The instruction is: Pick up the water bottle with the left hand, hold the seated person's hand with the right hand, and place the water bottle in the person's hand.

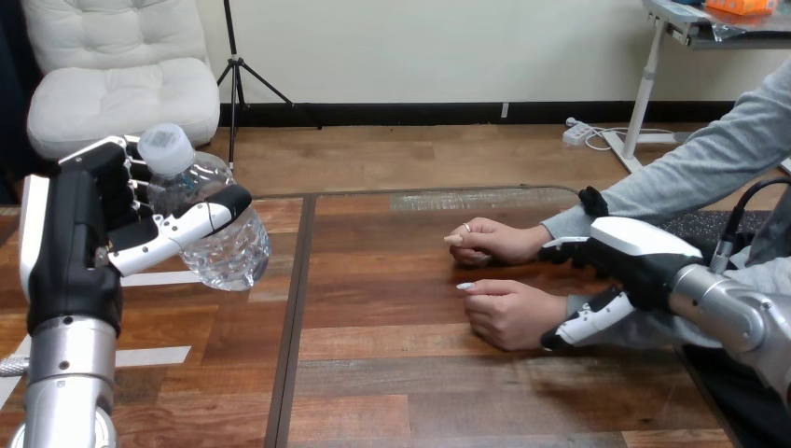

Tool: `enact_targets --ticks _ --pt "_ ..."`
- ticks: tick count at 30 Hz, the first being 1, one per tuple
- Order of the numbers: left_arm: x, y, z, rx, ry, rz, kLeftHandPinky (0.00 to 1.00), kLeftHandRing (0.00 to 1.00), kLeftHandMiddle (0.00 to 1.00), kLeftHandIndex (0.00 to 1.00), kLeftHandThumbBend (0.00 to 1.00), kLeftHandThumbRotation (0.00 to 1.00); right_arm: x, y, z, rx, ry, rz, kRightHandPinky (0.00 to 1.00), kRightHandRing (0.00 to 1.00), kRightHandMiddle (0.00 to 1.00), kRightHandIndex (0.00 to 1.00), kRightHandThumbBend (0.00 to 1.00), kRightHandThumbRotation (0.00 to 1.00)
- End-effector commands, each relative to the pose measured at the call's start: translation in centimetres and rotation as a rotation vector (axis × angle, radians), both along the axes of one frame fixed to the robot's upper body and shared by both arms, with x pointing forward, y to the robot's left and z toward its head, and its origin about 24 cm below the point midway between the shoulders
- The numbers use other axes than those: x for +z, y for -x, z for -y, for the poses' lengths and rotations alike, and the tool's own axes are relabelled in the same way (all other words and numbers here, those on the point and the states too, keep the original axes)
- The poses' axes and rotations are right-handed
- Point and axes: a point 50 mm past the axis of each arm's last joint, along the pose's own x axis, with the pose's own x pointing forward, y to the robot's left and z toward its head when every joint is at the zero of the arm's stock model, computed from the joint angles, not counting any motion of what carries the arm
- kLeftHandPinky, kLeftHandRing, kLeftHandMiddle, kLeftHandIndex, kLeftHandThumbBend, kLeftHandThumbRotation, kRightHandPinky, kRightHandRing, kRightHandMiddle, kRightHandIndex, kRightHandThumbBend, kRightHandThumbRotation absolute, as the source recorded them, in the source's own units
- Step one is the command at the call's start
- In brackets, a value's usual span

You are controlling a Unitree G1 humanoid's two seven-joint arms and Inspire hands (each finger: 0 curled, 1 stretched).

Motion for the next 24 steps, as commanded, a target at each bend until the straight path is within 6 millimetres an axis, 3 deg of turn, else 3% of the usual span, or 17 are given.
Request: enact_targets --ticks 1,24 --pt "2.21 -0.37 0.25 -0.022 -0.009 0.117 0.29 0.34 0.39 0.40 0.71 0.00 4.34 -2.29 -0.10 0.011 0.025 0.104 0.78 0.87 0.88 0.87 1.00 0.39" --pt "2.21 -0.22 0.01 -0.016 -0.027 0.121 0.29 0.34 0.39 0.40 0.71 0.00 3.96 -2.50 0.31 -0.032 0.101 0.047 0.75 0.87 0.88 0.87 1.00 0.34"
